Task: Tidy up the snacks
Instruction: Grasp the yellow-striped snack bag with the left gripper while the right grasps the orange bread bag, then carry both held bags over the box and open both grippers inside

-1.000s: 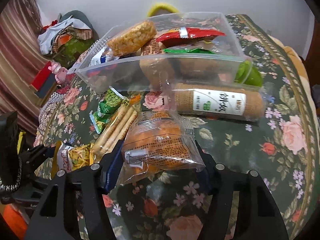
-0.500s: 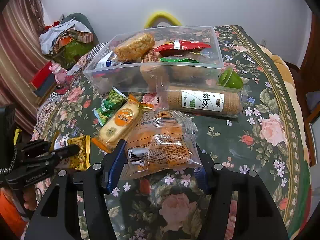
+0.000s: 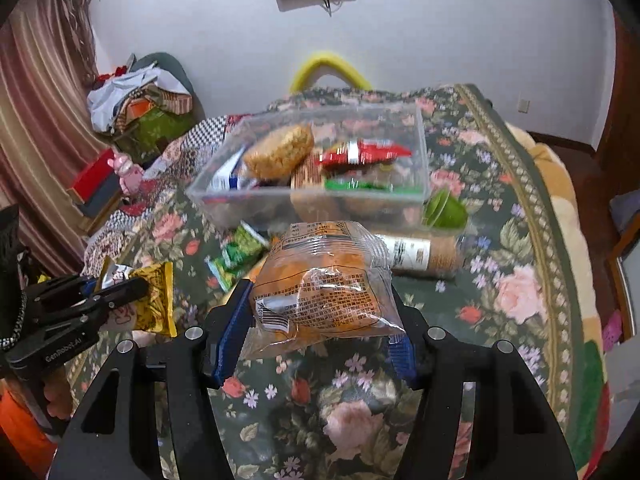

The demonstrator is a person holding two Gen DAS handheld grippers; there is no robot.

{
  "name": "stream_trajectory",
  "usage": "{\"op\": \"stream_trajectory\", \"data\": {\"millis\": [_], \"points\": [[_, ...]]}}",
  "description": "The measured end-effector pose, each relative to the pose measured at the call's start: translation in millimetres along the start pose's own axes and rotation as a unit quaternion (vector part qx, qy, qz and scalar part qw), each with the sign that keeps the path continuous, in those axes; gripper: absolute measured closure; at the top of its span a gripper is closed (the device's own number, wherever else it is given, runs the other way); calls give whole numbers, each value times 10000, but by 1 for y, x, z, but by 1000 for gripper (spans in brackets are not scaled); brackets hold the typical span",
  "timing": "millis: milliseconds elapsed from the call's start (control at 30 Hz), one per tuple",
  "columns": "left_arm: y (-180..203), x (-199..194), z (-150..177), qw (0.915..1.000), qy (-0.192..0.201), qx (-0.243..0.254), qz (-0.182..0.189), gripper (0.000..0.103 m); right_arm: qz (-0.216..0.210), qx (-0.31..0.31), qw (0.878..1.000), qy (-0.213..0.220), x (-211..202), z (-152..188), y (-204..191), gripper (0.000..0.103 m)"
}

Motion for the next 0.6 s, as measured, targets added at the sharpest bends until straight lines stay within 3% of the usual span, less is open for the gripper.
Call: {"op": "stream_trajectory", "data": {"millis": [300,600], "points": [[-1,-12,-56,9988,488,-32,-82,82,17,-69,9989,462,-16,-40,0,45],[-9,2,-98,9968,725,24,-326,82,36,-134,9967,800,-12,-80,-2,45]]}}
Point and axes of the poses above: each gripper's, at about its wrist camera, not at the fingertips, and x roughly the way its jaws point, y to its right, z to its underside, the point moved 10 cm from there along x, roughly the way its jaws point, and after that the axes turned 2 degrees about x, right-handed, at the moved point
